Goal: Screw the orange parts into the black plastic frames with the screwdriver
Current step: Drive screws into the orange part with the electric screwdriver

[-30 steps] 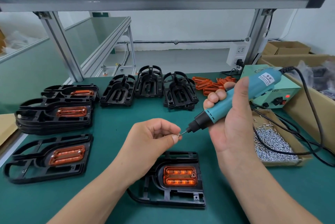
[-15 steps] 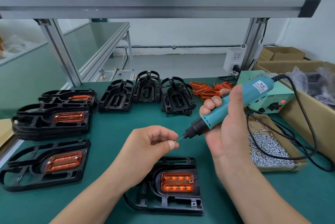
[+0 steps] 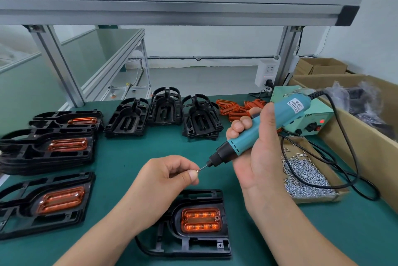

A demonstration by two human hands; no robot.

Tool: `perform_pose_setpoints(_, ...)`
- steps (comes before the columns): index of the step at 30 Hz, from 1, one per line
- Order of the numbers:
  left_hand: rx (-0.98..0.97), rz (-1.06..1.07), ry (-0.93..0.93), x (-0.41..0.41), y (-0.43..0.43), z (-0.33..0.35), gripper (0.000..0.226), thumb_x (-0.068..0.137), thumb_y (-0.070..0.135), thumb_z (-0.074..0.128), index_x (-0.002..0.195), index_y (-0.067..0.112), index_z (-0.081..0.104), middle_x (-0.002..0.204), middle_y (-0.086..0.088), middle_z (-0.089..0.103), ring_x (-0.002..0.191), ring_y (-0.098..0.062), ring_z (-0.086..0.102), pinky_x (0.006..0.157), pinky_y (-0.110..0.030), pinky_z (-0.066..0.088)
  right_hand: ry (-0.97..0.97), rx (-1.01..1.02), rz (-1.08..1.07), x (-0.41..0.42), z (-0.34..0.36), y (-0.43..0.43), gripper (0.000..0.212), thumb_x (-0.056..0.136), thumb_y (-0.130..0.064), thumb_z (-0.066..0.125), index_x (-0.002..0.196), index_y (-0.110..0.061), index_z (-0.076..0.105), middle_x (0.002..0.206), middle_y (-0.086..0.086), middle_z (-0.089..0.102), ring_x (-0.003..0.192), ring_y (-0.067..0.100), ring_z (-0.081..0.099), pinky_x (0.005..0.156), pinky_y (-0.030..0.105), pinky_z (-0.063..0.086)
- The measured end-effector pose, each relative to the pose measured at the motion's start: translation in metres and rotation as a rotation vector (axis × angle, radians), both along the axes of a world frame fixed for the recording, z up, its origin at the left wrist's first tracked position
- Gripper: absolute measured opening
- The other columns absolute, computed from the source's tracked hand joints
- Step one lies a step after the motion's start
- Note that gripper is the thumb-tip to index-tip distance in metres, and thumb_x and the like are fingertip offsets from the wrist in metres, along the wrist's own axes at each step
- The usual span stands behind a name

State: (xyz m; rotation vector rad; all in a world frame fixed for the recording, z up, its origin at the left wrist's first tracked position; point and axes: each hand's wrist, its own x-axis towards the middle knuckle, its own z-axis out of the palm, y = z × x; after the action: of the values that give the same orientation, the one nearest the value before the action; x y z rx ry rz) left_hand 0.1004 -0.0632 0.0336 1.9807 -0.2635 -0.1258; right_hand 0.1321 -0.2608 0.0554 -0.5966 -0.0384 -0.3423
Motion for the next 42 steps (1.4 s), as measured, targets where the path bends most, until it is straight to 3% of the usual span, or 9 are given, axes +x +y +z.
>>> perform_pose_setpoints(3, 0.015, -0.01, 0.004, -0.001, 0.0, 0.002, 0.018, 0.097, 0.026, 0.072, 0.092, 0.043, 0.077, 0.09, 0.012, 0.079, 0.086, -0.006, 0.073, 0.086, -0.026, 0.053, 0.0, -0.005, 0.002, -0.001, 0.0, 0.001, 0.031, 0.101, -0.047, 0.066, 0.098, -0.016, 0.059, 0.075, -0.001, 0.05, 0.065, 0.013, 0.054, 0.063, 0.025, 0.052)
perform_pose_setpoints(6, 0.015, -0.034, 0.003, -0.002, 0.001, 0.005, 0.021, 0.099, 0.023, 0.07, 0.09, 0.041, 0.077, 0.086, 0.012, 0.079, 0.065, 0.007, 0.065, 0.065, -0.006, 0.045, -0.003, -0.014, 0.004, -0.001, 0.002, 0.002, 0.03, 0.101, -0.045, 0.065, 0.1, -0.016, 0.058, 0.075, 0.0, 0.049, 0.065, 0.013, 0.053, 0.063, 0.025, 0.05)
perform_pose_setpoints(8, -0.013, -0.052, 0.025, -0.002, 0.002, 0.006, 0.022, 0.1, 0.021, 0.069, 0.088, 0.037, 0.078, 0.083, 0.009, 0.079, 0.053, 0.009, 0.056, 0.054, -0.004, 0.041, -0.014, -0.018, 0.01, -0.002, 0.002, 0.002, 0.028, 0.101, -0.042, 0.064, 0.1, -0.015, 0.057, 0.076, 0.0, 0.048, 0.065, 0.013, 0.051, 0.062, 0.025, 0.049)
perform_pose_setpoints(18, -0.265, -0.135, 0.275, 0.0, 0.007, 0.01, 0.017, 0.088, 0.03, 0.07, 0.097, 0.019, 0.08, 0.093, -0.012, 0.077, 0.052, -0.011, 0.026, 0.047, -0.024, 0.022, -0.111, -0.032, 0.086, -0.003, 0.002, 0.0, 0.02, 0.105, -0.035, 0.061, 0.097, -0.017, 0.06, 0.075, -0.001, 0.047, 0.064, 0.012, 0.05, 0.061, 0.025, 0.048)
perform_pose_setpoints(26, -0.192, -0.073, 0.191, -0.002, 0.002, 0.007, 0.015, 0.101, 0.017, 0.068, 0.094, 0.025, 0.079, 0.089, -0.007, 0.078, 0.049, -0.011, 0.031, 0.047, -0.023, 0.026, 0.011, 0.006, 0.012, 0.001, -0.002, 0.003, 0.023, 0.104, -0.037, 0.065, 0.097, -0.016, 0.058, 0.074, -0.001, 0.048, 0.063, 0.013, 0.05, 0.06, 0.024, 0.048)
perform_pose_setpoints(28, -0.136, -0.062, 0.136, -0.004, 0.0, 0.007, 0.017, 0.1, 0.019, 0.069, 0.095, 0.032, 0.079, 0.088, -0.002, 0.079, 0.049, -0.007, 0.045, 0.049, -0.016, 0.035, 0.009, 0.016, 0.004, 0.001, -0.002, 0.003, 0.024, 0.103, -0.038, 0.066, 0.098, -0.016, 0.058, 0.075, -0.001, 0.048, 0.063, 0.012, 0.05, 0.06, 0.024, 0.048)
perform_pose_setpoints(31, -0.029, 0.015, 0.021, -0.007, -0.004, 0.005, 0.024, 0.098, 0.024, 0.071, 0.096, 0.047, 0.075, 0.088, 0.01, 0.08, 0.077, -0.002, 0.072, 0.073, -0.013, 0.048, 0.015, 0.027, -0.023, 0.001, -0.003, 0.003, 0.026, 0.102, -0.04, 0.068, 0.099, -0.016, 0.058, 0.074, -0.001, 0.048, 0.064, 0.013, 0.051, 0.06, 0.025, 0.049)
perform_pose_setpoints(34, -0.003, 0.047, 0.0, -0.007, -0.005, 0.003, 0.027, 0.098, 0.026, 0.071, 0.098, 0.053, 0.073, 0.088, 0.014, 0.079, 0.088, -0.003, 0.073, 0.082, -0.021, 0.049, 0.031, 0.043, -0.042, 0.001, -0.004, 0.005, 0.028, 0.101, -0.041, 0.069, 0.1, -0.015, 0.057, 0.074, 0.0, 0.05, 0.064, 0.013, 0.052, 0.061, 0.025, 0.05)
perform_pose_setpoints(42, -0.009, 0.051, -0.023, -0.009, -0.008, 0.002, 0.029, 0.097, 0.026, 0.071, 0.099, 0.054, 0.071, 0.088, 0.016, 0.079, 0.085, -0.001, 0.072, 0.073, -0.008, 0.047, 0.043, 0.059, -0.049, 0.001, -0.004, 0.003, 0.031, 0.1, -0.043, 0.07, 0.101, -0.015, 0.058, 0.075, 0.0, 0.05, 0.063, 0.013, 0.052, 0.06, 0.025, 0.05)
